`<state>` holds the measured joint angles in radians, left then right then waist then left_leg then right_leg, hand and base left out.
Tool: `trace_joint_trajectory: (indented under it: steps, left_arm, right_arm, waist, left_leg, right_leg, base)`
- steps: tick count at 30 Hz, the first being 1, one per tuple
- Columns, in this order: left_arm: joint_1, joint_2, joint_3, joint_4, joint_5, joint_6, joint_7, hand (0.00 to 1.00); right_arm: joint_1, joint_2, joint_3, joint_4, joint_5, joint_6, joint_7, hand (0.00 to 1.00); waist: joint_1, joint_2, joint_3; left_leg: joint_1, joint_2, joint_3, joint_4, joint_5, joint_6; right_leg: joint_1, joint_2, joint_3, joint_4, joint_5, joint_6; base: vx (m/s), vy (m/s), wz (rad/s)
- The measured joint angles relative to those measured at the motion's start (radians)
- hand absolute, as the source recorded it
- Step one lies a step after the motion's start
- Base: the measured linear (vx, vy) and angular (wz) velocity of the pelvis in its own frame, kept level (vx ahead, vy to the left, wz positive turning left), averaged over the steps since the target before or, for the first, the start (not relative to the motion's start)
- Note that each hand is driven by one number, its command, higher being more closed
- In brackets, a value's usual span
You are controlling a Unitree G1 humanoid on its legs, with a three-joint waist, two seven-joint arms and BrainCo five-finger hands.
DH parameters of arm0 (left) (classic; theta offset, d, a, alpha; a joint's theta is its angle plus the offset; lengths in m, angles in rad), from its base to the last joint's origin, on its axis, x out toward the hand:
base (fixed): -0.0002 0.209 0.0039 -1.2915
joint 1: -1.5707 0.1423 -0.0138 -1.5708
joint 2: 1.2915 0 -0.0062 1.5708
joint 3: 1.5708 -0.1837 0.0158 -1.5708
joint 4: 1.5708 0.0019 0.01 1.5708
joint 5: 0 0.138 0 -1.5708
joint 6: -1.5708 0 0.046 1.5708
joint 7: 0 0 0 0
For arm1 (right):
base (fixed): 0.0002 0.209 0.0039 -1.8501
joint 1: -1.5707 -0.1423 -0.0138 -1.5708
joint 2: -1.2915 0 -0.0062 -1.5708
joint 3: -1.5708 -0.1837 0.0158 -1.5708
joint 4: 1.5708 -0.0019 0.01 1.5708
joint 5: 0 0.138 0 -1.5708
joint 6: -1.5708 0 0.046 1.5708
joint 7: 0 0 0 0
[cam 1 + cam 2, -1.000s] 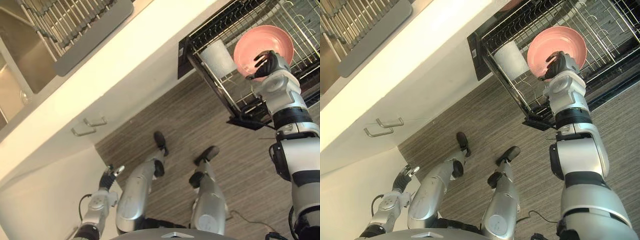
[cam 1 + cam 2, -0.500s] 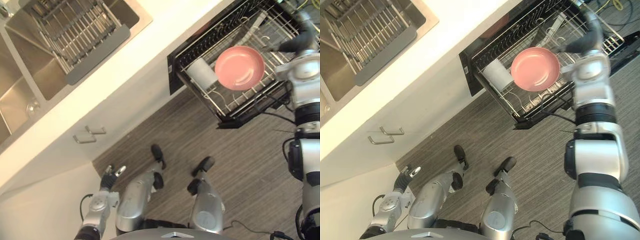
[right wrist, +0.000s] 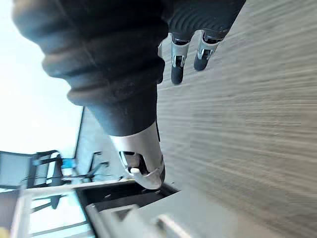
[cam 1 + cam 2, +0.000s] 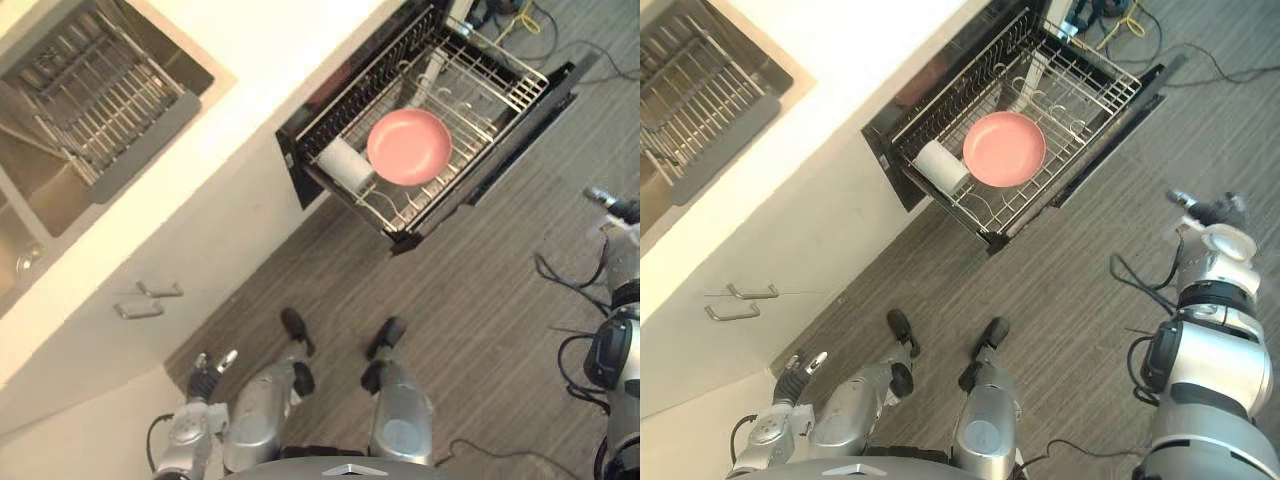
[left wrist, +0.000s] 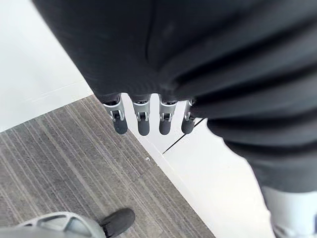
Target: Walk over to the sink, pick up the cup, carry it to the dishwasher, place the cup inside the dishwasher, then close the dishwasher door
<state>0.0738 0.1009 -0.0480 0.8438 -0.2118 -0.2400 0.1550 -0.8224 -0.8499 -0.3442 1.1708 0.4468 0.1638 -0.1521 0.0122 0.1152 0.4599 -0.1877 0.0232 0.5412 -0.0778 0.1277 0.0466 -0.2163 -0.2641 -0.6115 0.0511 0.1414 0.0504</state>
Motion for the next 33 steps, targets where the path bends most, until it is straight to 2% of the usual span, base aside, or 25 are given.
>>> trace_joint_trajectory:
  steps: [3, 4, 6, 10, 12, 17, 19, 23, 28, 33]
  left_arm:
    - [-0.004, 0.001, -0.012, 0.005, 0.001, -0.001, 0.015, 0.00]
    - [-0.006, 0.001, -0.034, 0.005, 0.001, 0.000, 0.015, 0.00]
    - [-0.009, -0.003, -0.043, 0.008, -0.002, 0.000, 0.014, 0.00]
    - [-0.027, -0.008, -0.091, 0.009, -0.005, 0.018, 0.012, 0.00]
    - [-0.035, -0.007, -0.114, 0.006, -0.005, 0.024, 0.011, 0.00]
    - [-0.039, -0.004, -0.143, -0.007, -0.022, 0.025, 0.011, 0.00]
    - [-0.043, -0.004, -0.164, -0.009, -0.022, 0.024, 0.012, 0.00]
    - [-0.044, -0.004, -0.174, -0.011, -0.023, 0.022, 0.012, 0.00]
    - [-0.040, -0.002, -0.185, -0.010, -0.033, 0.006, -0.003, 0.00]
    - [-0.002, -0.005, -0.190, -0.048, -0.052, -0.022, -0.026, 0.00]
  right_arm:
    - [0.019, 0.028, -0.016, 0.036, -0.002, 0.021, 0.021, 1.00]
    - [0.029, 0.028, -0.017, 0.036, -0.026, 0.020, 0.041, 1.00]
    - [0.029, 0.027, -0.018, 0.036, -0.075, 0.017, 0.044, 1.00]
    - [-0.019, 0.025, 0.004, 0.067, -0.189, 0.006, 0.045, 1.00]
    - [-0.041, 0.025, 0.042, 0.067, -0.238, -0.010, 0.060, 1.00]
    - [-0.109, 0.022, 0.159, 0.066, -0.315, -0.045, 0.087, 1.00]
    - [-0.145, 0.015, 0.226, 0.064, -0.343, -0.062, 0.088, 1.00]
    - [-0.160, 0.011, 0.285, 0.094, -0.408, -0.055, 0.087, 1.00]
    - [-0.167, -0.024, 0.395, 0.098, -0.525, -0.058, 0.120, 1.00]
    - [-0.171, -0.027, 0.455, 0.100, -0.556, -0.058, 0.123, 1.00]
  waist:
    - [0.000, 0.015, 0.002]
    - [0.002, 0.035, 0.001]
    - [0.006, 0.056, 0.002]
    - [0.034, 0.115, 0.008]
    - [0.047, 0.127, 0.006]
    - [0.076, 0.133, 0.001]
    - [0.093, 0.145, -0.007]
    - [0.120, 0.153, -0.013]
    - [0.122, 0.158, -0.016]
    - [0.119, 0.165, -0.021]
  left_leg:
    - [-0.026, 0.002, 0.007, 0.000, 0.005, 0.001]
    - [-0.043, 0.001, 0.006, 0.000, 0.009, 0.006]
    - [-0.061, 0.001, 0.005, 0.000, 0.016, 0.018]
    - [-0.112, -0.005, -0.033, 0.001, 0.035, 0.035]
    - [-0.133, -0.013, -0.061, 0.001, 0.041, 0.029]
    - [-0.163, -0.032, -0.117, 0.001, 0.052, 0.030]
    - [-0.171, -0.044, -0.142, 0.001, 0.049, 0.026]
    - [-0.192, -0.068, -0.167, 0.001, 0.051, 0.023]
    - [-0.189, -0.094, -0.215, 0.007, 0.053, 0.023]
    - [-0.165, -0.111, -0.278, 0.007, 0.061, 0.033]
  right_leg:
    - [-0.026, 0.004, 0.001, -0.005, 0.015, -0.007]
    - [-0.040, 0.006, 0.001, -0.013, 0.026, -0.009]
    - [-0.059, 0.005, 0.001, -0.011, 0.030, -0.012]
    - [-0.115, -0.008, -0.008, 0.021, 0.029, -0.009]
    - [-0.142, -0.022, -0.010, 0.047, 0.020, -0.008]
    - [-0.174, -0.062, -0.039, 0.121, -0.021, -0.009]
    - [-0.179, -0.089, -0.061, 0.164, -0.046, -0.006]
    - [-0.207, -0.135, -0.075, 0.226, -0.069, 0.000]
    - [-0.196, -0.184, -0.109, 0.300, -0.111, 0.011]
    - [-0.149, -0.227, -0.166, 0.380, -0.174, 0.021]
  base:
    - [0.02, -0.113, -0.10]
    - [0.04, -0.093, -0.01]
    - [0.05, -0.069, 0.00]
    - [0.06, -0.072, 0.08]
    - [0.05, -0.049, 0.11]
    - [0.04, -0.023, 0.27]
    - [0.04, 0.005, 0.40]
    - [0.03, 0.009, 0.27]
    - [0.03, 0.004, 0.26]
    - [0.04, -0.025, 0.40]
